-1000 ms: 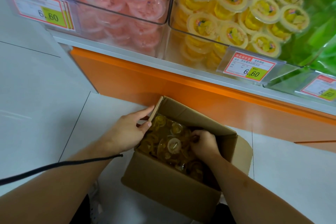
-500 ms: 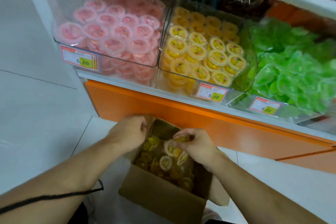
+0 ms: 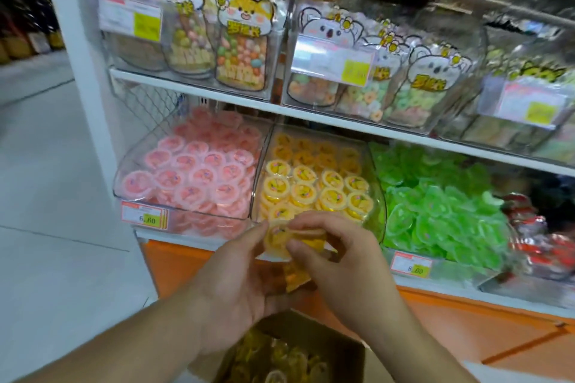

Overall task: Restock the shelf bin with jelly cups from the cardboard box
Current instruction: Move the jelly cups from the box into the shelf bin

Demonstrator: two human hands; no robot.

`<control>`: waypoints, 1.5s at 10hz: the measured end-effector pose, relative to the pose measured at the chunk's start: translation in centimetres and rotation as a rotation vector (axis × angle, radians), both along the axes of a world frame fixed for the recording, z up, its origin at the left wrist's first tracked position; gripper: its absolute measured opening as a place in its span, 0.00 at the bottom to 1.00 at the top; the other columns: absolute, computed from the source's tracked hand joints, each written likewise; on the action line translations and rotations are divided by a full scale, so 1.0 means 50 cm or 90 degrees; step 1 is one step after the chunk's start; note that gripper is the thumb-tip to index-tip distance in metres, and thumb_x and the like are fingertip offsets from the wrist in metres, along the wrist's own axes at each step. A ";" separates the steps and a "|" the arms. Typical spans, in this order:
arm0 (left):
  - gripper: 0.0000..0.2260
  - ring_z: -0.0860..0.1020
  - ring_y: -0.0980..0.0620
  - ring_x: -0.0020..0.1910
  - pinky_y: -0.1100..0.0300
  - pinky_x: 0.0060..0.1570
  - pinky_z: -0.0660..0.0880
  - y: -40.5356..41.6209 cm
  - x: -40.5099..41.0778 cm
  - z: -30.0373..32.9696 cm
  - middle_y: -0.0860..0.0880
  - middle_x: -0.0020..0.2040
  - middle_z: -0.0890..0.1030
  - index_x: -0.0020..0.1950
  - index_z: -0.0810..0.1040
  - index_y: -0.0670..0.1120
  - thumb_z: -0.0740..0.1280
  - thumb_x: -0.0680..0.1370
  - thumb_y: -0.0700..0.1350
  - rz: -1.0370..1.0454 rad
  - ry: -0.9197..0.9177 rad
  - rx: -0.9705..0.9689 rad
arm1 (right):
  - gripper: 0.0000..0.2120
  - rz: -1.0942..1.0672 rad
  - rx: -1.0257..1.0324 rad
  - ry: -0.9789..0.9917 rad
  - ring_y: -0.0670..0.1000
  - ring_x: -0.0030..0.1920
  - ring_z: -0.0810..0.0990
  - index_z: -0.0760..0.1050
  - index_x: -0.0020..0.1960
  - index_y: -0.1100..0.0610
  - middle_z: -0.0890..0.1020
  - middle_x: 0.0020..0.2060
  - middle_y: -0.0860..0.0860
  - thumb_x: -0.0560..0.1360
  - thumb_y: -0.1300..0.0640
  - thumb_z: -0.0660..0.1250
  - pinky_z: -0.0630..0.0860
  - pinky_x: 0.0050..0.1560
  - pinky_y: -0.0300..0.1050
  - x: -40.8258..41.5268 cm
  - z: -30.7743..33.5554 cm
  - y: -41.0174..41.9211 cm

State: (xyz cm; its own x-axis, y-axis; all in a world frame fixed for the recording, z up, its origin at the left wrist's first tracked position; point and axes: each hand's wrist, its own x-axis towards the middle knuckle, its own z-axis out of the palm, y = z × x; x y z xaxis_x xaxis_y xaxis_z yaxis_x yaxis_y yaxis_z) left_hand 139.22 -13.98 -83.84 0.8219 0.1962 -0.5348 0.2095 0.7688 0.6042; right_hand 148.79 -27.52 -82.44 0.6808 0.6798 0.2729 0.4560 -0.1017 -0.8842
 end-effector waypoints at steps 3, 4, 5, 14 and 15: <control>0.22 0.85 0.41 0.47 0.52 0.34 0.81 0.041 0.068 -0.006 0.37 0.63 0.83 0.69 0.79 0.45 0.64 0.82 0.58 0.066 -0.032 0.090 | 0.09 0.037 -0.002 -0.009 0.39 0.70 0.75 0.86 0.57 0.43 0.80 0.60 0.37 0.81 0.54 0.71 0.75 0.61 0.34 0.058 -0.011 0.022; 0.21 0.84 0.41 0.52 0.49 0.41 0.79 0.061 0.084 -0.024 0.39 0.62 0.84 0.69 0.80 0.47 0.65 0.82 0.59 0.071 -0.052 0.139 | 0.10 0.034 -0.048 -0.019 0.38 0.67 0.76 0.86 0.58 0.40 0.81 0.59 0.38 0.81 0.52 0.70 0.75 0.57 0.33 0.073 0.004 0.029; 0.17 0.84 0.46 0.42 0.52 0.36 0.79 0.070 0.094 -0.017 0.41 0.48 0.87 0.57 0.87 0.48 0.64 0.82 0.57 0.075 -0.047 0.189 | 0.11 0.034 -0.075 0.040 0.43 0.56 0.81 0.86 0.57 0.39 0.84 0.55 0.38 0.79 0.54 0.73 0.77 0.52 0.42 0.088 0.011 0.030; 0.14 0.88 0.48 0.43 0.51 0.41 0.79 0.066 0.089 -0.011 0.43 0.48 0.88 0.58 0.83 0.51 0.63 0.82 0.57 0.071 -0.001 0.269 | 0.19 -0.188 -0.342 -0.296 0.46 0.49 0.72 0.73 0.48 0.48 0.74 0.51 0.43 0.67 0.51 0.82 0.66 0.47 0.28 0.198 -0.071 -0.024; 0.15 0.87 0.46 0.46 0.49 0.44 0.80 0.068 0.088 -0.011 0.42 0.49 0.88 0.59 0.83 0.49 0.64 0.82 0.57 0.068 0.001 0.273 | 0.15 -0.189 -0.340 -0.295 0.46 0.52 0.73 0.75 0.50 0.49 0.75 0.53 0.43 0.70 0.51 0.80 0.63 0.47 0.34 0.200 -0.068 -0.029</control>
